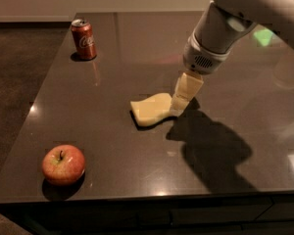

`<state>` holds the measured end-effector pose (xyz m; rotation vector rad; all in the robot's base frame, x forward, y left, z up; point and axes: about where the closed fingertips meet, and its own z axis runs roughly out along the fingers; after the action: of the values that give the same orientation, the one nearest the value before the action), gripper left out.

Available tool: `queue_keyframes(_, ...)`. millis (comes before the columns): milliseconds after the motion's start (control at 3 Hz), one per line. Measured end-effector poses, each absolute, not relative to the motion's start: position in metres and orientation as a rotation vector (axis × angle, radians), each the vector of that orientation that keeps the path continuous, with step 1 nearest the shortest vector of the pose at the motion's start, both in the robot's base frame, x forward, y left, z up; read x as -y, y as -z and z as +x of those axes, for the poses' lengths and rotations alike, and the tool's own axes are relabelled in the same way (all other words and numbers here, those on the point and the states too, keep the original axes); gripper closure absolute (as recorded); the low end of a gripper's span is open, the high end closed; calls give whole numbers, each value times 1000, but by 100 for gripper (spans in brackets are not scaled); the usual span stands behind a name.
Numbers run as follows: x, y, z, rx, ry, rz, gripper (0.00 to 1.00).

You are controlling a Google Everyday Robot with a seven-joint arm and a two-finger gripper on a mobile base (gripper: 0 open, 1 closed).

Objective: Move sponge near apple

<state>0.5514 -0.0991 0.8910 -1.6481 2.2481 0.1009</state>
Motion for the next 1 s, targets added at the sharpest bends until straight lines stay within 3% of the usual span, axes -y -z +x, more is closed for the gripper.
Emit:
queue_keyframes(667, 86, -858, 557, -2245, -171, -1730, 0)
queue_keyframes(1000, 82, -848, 554, -2218, -202, -1780, 17)
